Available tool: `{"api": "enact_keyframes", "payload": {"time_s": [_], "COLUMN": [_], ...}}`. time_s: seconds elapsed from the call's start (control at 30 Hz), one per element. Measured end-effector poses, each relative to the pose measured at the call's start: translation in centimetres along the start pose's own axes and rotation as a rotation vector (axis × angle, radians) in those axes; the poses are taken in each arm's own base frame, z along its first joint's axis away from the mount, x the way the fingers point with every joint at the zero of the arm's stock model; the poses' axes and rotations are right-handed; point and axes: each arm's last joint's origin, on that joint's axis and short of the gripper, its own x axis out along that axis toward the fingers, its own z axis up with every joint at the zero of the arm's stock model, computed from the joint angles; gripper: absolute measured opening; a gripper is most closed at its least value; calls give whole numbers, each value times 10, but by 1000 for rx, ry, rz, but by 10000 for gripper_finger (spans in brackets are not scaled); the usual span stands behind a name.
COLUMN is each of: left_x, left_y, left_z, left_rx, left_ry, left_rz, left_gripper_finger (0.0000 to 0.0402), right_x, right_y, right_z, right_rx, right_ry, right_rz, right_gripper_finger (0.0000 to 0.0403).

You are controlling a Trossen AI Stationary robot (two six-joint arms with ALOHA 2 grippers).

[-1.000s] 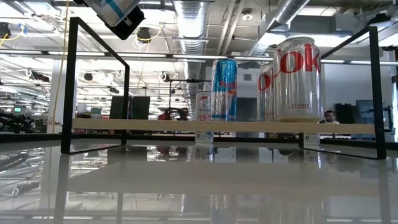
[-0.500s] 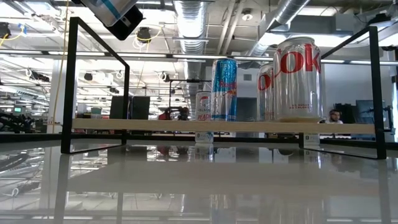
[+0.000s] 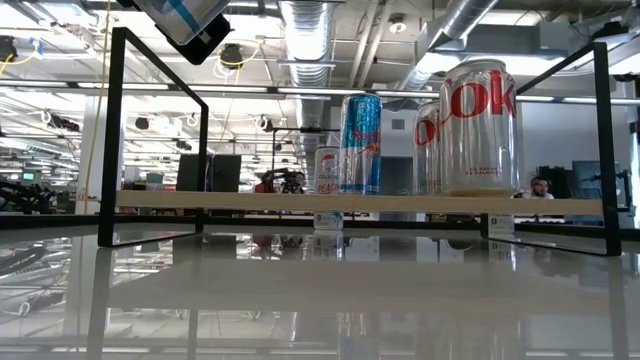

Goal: Place canned beverage on shelf
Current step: Put the blue soda can on the shelf aligned with the other blue soda can

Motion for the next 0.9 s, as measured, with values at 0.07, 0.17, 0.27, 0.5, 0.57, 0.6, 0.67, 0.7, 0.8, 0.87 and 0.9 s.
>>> {"api": "enact_keyframes", "payload": {"time_s": [0.07,0.17,0.27,0.5,0.57,0.6,0.67,0.7,0.8,0.87,0.9], "left_x": [0,0,0,-14,-19,-22,-25,-25,-25,-25,-25], "left_y": [0,0,1,5,8,9,10,10,11,11,11], "left_z": [0,0,1,-1,-1,0,1,2,4,6,6], "left_rx": [0,-4,-23,-84,-88,-87,-85,-83,-70,-68,-66], "left_ry": [0,-1,-7,-15,-32,-49,-68,-85,-103,-121,-119], "left_rz": [2,3,18,193,288,328,390,414,439,436,436], "left_gripper_finger": [215,238,264,286,287,287,287,287,287,288,288], "right_x": [0,0,-5,-51,-65,-68,-72,-70,-61,-50,-44], "right_y": [0,0,0,-19,-27,-31,-39,-41,-48,-51,-51], "right_z": [0,-1,-3,-24,-32,-37,-48,-53,-70,-79,-83], "right_rx": [3,9,57,297,409,472,605,666,814,851,854], "right_ry": [1,6,34,228,286,321,390,433,554,617,647], "right_rz": [-1,2,12,29,12,-1,-32,-47,-98,-113,-110], "right_gripper_finger": [260,260,260,260,260,260,260,260,260,260,260]}}
